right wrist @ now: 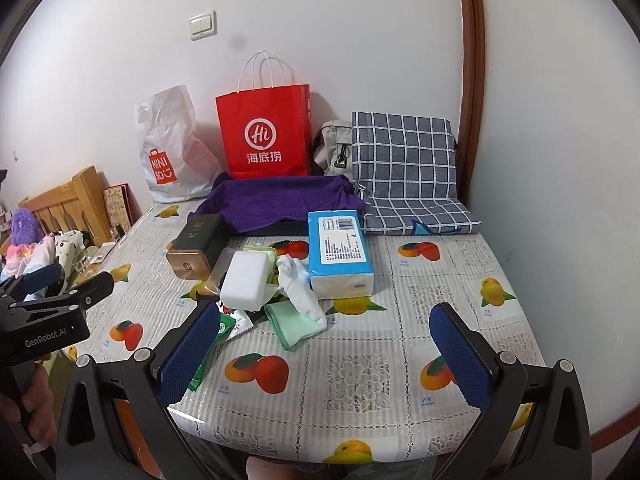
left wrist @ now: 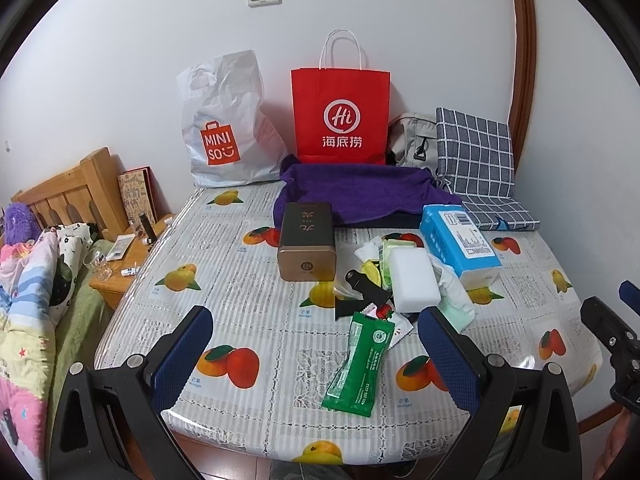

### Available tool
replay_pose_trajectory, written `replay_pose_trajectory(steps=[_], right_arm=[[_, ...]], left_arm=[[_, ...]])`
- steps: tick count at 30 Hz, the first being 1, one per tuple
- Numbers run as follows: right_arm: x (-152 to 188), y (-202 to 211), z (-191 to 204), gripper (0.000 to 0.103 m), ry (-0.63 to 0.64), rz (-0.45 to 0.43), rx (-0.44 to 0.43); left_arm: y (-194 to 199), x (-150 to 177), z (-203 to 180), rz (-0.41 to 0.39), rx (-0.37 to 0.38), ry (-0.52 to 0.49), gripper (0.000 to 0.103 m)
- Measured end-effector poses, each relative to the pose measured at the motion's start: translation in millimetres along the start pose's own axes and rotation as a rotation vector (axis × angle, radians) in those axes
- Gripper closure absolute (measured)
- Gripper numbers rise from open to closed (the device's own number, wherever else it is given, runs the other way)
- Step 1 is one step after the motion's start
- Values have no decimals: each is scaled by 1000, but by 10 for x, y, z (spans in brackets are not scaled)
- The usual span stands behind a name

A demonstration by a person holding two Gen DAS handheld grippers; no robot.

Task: Organize soft objects
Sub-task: 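Grasp the green snack packet with the left tool while the right tool grasps the white glove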

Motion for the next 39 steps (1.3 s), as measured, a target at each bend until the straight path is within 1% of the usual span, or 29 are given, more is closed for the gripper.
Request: replay_pose_trajectory(steps=[4, 11, 17, 30, 39], right_arm=[[27, -71, -3, 0, -1, 10, 3], [207, -360, -50, 0, -22, 61, -21], [372, -618, -135, 0, -44, 114, -26], [678, -1113, -293, 0, -63, 214, -21], [799, -1353, -364, 0, -89, 270, -24]], left_arm=[[-155, 86, -42, 27, -2, -10, 0], [-440, 260, -147, 73, -10, -45, 0], [-735, 431, -224, 134, -7, -58, 0], [-1204, 750, -470, 249, 50, -92, 2], [-1423, 923, -637, 310, 97, -114, 11]])
Point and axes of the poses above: each gripper's, at about its wrist camera, not at the fingertips, and y roughly against the way its jaws point, z to its left, x to its underside, the point moved 8 cm from there along -y, roughly the way its jaws point, and after that the axes turned 8 degrees about -x, right-handed, at the moved point
